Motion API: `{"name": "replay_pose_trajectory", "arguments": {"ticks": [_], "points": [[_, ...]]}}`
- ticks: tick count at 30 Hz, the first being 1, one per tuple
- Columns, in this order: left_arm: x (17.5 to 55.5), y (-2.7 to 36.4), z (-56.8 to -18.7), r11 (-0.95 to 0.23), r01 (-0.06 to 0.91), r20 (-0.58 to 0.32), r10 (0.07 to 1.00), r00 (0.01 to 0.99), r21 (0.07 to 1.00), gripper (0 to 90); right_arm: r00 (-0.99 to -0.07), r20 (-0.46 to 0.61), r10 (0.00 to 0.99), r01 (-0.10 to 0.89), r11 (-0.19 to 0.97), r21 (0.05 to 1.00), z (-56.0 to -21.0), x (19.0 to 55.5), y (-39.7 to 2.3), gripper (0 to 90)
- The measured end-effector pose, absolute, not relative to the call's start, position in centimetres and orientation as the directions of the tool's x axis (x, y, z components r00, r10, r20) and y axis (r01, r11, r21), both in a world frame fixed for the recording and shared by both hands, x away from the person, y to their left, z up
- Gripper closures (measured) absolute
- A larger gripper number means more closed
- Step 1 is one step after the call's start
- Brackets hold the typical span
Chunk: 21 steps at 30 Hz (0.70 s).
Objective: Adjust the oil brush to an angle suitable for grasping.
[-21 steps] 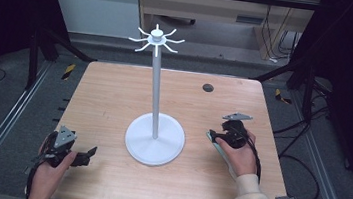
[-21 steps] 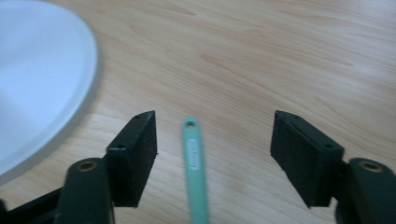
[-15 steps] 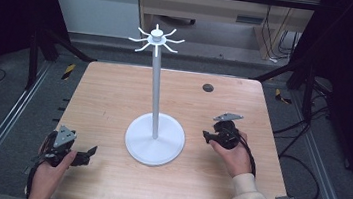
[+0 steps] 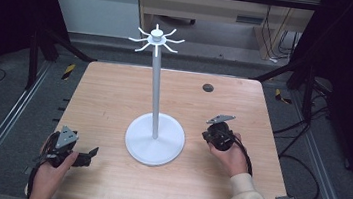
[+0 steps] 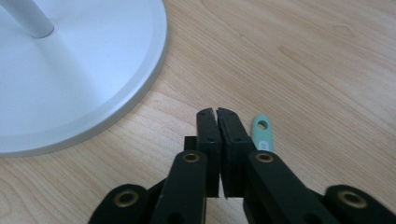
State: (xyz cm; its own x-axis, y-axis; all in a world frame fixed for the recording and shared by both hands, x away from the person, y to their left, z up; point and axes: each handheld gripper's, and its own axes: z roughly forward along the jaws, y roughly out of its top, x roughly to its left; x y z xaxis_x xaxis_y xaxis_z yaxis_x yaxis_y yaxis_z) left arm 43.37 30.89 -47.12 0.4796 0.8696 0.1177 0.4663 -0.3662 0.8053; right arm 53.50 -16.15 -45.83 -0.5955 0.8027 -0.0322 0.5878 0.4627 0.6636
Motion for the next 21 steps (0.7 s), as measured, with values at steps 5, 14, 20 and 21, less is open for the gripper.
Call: {"name": "replay_pose_trajectory", "arguments": {"ticks": [5, 14, 20, 21], "points": [[43.3, 31.0, -47.2, -0.364, 0.467, 0.116, 0.871, 0.478, 0.806, 3.3, -0.590, -0.017, 0.807, 0.607, 0.457, 0.650, -46.3, 54.1, -16.0, 90.0], [43.4, 30.7, -47.0, -0.371, 0.462, 0.122, 0.867, 0.482, 0.805, 3.4, -0.556, -0.103, 0.825, 0.633, 0.501, 0.590, -47.1, 54.8, -16.0, 90.0], [43.3, 30.8, -47.1, -0.379, 0.466, 0.126, 0.864, 0.487, 0.799, 3.3, -0.555, -0.088, 0.827, 0.657, 0.501, 0.564, -47.6, 55.2, -16.2, 90.0], [43.3, 30.8, -47.1, -0.379, 0.466, 0.126, 0.864, 0.487, 0.799, 3.4, -0.554, -0.089, 0.828, 0.658, 0.501, 0.562, -47.7, 55.2, -16.2, 90.0]]}}
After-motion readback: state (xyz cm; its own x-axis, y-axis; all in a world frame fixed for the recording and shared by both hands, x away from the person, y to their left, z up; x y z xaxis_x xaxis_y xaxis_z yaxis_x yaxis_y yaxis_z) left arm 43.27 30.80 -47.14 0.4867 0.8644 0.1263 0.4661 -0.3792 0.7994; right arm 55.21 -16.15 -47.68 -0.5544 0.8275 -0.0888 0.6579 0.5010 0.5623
